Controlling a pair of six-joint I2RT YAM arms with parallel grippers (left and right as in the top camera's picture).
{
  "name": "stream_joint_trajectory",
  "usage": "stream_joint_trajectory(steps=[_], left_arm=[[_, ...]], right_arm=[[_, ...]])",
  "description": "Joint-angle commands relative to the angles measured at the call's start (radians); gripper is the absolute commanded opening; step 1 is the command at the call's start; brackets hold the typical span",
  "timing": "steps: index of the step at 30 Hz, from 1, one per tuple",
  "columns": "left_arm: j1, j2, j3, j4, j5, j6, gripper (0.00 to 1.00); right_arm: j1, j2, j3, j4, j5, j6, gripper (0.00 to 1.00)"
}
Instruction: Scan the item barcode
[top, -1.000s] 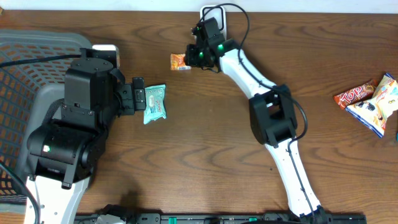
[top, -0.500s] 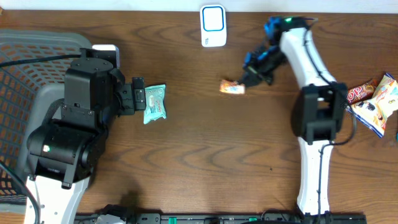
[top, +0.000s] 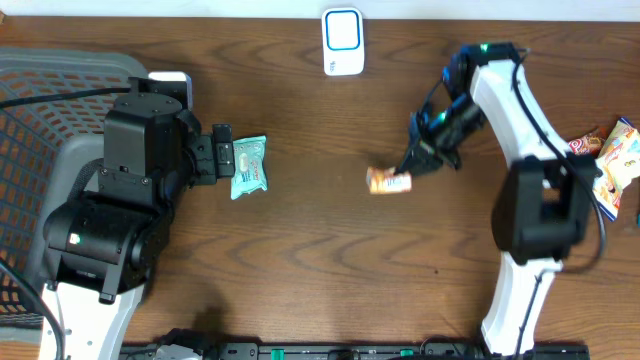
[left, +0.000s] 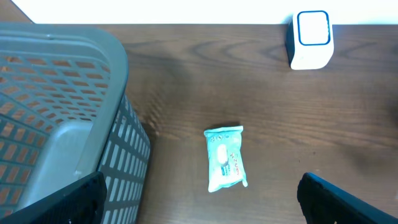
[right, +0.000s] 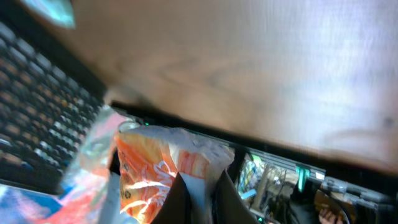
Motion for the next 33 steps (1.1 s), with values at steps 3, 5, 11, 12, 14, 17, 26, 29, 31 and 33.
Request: stream_joint_trajectory(steps=[3,5,11,12,14,17,26,29,31,33], left_arm=[[0.005,0.002,0.000,0.001,-0.009,0.001,0.98],[0.005,0.002,0.000,0.001,-0.009,0.002,0.98],[0.005,0.002,0.000,0.001,-0.009,0.002,0.98],[0.005,0.002,0.000,0.001,-0.009,0.002,0.98],[0.005,0.002,0.000,0.001,-0.009,0.002,0.98],[0.005,0.002,0.000,0.001,-0.009,0.002,0.98],[0.005,0.002,0.000,0.001,-0.009,0.002,0.98],[0.005,0.002,0.000,0.001,-0.009,0.002,0.98],[0.005,0.002,0.000,0.001,-0.009,0.002,0.98],[0.005,0.002,0.000,0.001,-0.009,0.002,0.98]], right_arm=[[-0.002,-0.325,-0.245,0.004,0.015,-0.043,0.02],[-0.001,-0.412,-0.307,0.021,0.015,-0.029,0.02],[-0.002,-0.631,-0.426,0.092,0.067,0.132,0.02],[-0.001,-0.655,-0.434,0.094,0.088,0.166,0.02],[-0.001,-0.699,-0.440,0.103,0.131,0.227,0.02],[-0.001,-0.751,-0.440,0.129,0.167,0.295,0.02],[-0.001,-0.807,-0.440,0.153,0.168,0.317,0.02],[-0.001,-0.807,-0.440,0.152,0.168,0.317,0.01],[-0.001,-0.807,-0.440,0.153,0.168,0.317,0.02],[-0.001,-0.807,-0.440,0.153,0.168,0.317,0.02]])
